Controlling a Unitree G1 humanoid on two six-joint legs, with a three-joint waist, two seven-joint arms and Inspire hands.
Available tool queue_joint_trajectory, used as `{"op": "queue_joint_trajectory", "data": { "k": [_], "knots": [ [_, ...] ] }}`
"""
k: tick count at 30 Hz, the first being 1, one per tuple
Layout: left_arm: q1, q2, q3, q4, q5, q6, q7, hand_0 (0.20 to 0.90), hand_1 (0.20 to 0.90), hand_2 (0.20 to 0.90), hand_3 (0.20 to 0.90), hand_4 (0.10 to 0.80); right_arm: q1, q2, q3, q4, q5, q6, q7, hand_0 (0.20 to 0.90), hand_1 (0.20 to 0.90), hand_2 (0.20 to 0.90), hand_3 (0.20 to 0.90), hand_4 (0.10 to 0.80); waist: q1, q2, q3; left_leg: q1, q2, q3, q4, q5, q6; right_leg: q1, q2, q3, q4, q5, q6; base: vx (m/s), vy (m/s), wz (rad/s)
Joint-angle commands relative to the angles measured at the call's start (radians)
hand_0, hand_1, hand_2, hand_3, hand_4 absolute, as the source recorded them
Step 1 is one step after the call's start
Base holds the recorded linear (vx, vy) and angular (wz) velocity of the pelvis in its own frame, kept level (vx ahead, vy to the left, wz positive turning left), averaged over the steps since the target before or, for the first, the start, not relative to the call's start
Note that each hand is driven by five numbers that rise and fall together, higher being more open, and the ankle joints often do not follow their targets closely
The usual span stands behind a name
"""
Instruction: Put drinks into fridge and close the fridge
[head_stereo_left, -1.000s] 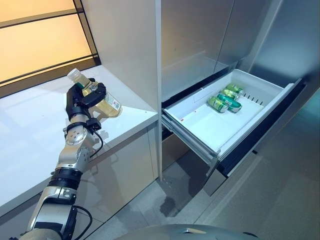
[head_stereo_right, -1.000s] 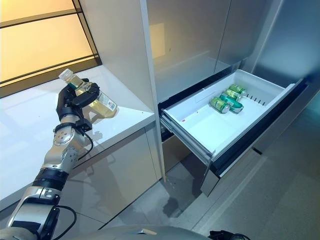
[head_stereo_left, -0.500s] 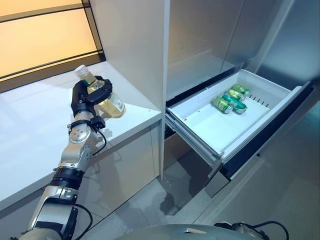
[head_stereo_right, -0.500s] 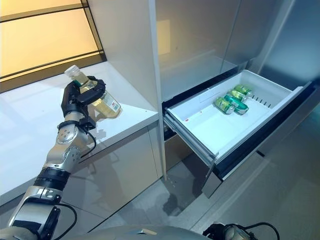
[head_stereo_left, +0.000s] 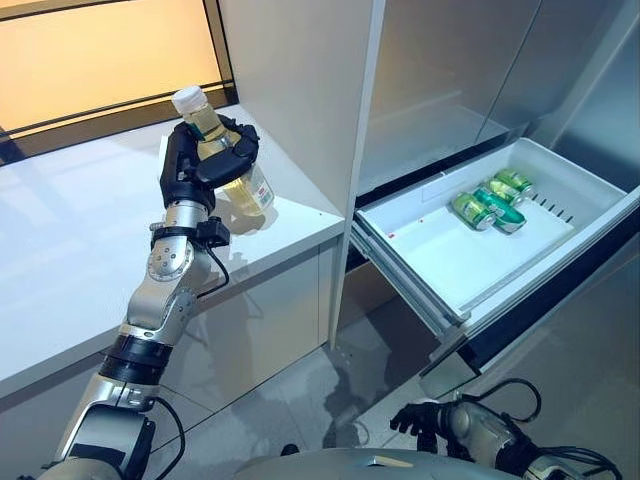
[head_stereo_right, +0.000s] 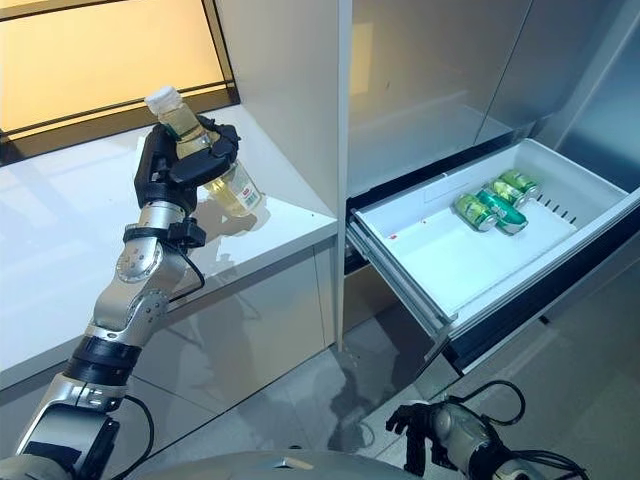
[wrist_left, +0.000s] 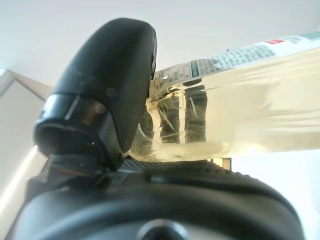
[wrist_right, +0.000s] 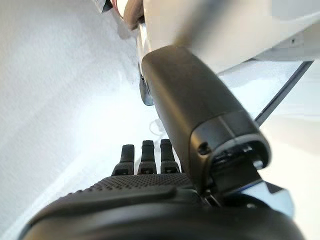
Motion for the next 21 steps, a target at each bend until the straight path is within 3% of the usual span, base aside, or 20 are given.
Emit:
{"op": "queue_joint_trajectory", "data": {
  "k": [1, 3, 6, 7, 12, 17, 21],
  "knots": [
    [-0.230, 0.066, -0.032, -0.143, 0.017, -0.158, -0.040, 0.300, 0.300, 0.300, 0.200, 0.100, -0.123, 0.049, -0.013, -0.179, 0.079, -0.060, -0.023, 0.900, 0.900, 0.900, 0.900, 0.800, 0.014, 0.019, -0.069, 0.002, -0.043, -0.060, 0.003, -0.091, 0.014, -0.070, -0.006, -0.008, 0.024, 0.050, 0.056, -0.101, 0.023, 0.01],
    [-0.229, 0.064, -0.034, -0.167, 0.009, -0.182, -0.055, 0.300, 0.300, 0.300, 0.200, 0.100, -0.140, 0.040, -0.019, -0.237, 0.105, -0.076, -0.037, 0.900, 0.900, 0.900, 0.900, 0.800, 0.017, 0.018, -0.065, -0.005, -0.046, -0.061, 0.002, -0.079, 0.013, -0.077, -0.009, -0.012, 0.025, 0.060, 0.057, -0.095, 0.022, 0.02],
    [-0.191, 0.084, 0.003, -0.194, 0.002, -0.221, -0.085, 0.300, 0.300, 0.300, 0.200, 0.100, -0.067, 0.018, -0.049, -0.191, 0.054, -0.267, -0.106, 0.900, 0.900, 0.900, 0.900, 0.800, 0.010, 0.026, -0.062, -0.009, -0.047, -0.055, 0.001, -0.080, 0.017, -0.083, -0.010, -0.010, 0.024, 0.061, 0.060, -0.079, 0.032, 0.01],
    [-0.198, 0.091, 0.002, -0.205, 0.004, -0.217, -0.075, 0.300, 0.300, 0.300, 0.200, 0.100, -0.066, 0.013, -0.043, -0.215, 0.058, -0.274, -0.104, 0.900, 0.900, 0.900, 0.900, 0.800, 0.009, 0.026, -0.061, -0.010, -0.048, -0.054, 0.001, -0.081, 0.017, -0.083, -0.011, -0.011, 0.023, 0.061, 0.062, -0.097, 0.036, 0.01],
    [-0.229, 0.096, -0.022, -0.222, 0.028, -0.215, -0.045, 0.300, 0.300, 0.300, 0.200, 0.100, -0.116, -0.005, -0.018, -0.382, 0.062, -0.191, -0.042, 0.900, 0.900, 0.900, 0.900, 0.800, 0.012, 0.020, -0.063, -0.014, -0.050, -0.057, 0.001, -0.076, 0.013, -0.086, -0.015, -0.017, 0.021, 0.067, 0.067, -0.052, 0.009, 0.02],
    [-0.225, 0.098, -0.027, -0.215, 0.005, -0.255, -0.062, 0.300, 0.300, 0.300, 0.200, 0.100, -0.133, 0.023, 0.026, -0.399, 0.044, -0.159, -0.101, 0.900, 0.900, 0.900, 0.900, 0.800, 0.019, 0.031, -0.062, -0.020, -0.051, -0.055, 0.001, -0.073, 0.018, -0.088, -0.015, -0.015, 0.018, 0.070, 0.068, -0.062, 0.033, 0.01],
    [-0.228, 0.124, -0.025, -0.256, -0.046, -0.253, -0.081, 0.300, 0.300, 0.300, 0.200, 0.100, -0.145, 0.006, 0.016, -0.538, 0.080, -0.107, -0.054, 0.900, 0.900, 0.900, 0.900, 0.800, 0.019, 0.029, -0.056, -0.020, -0.048, -0.047, 0.001, -0.070, 0.017, -0.088, -0.017, -0.016, 0.019, 0.074, 0.072, -0.066, 0.013, 0.00]
  ]
}}
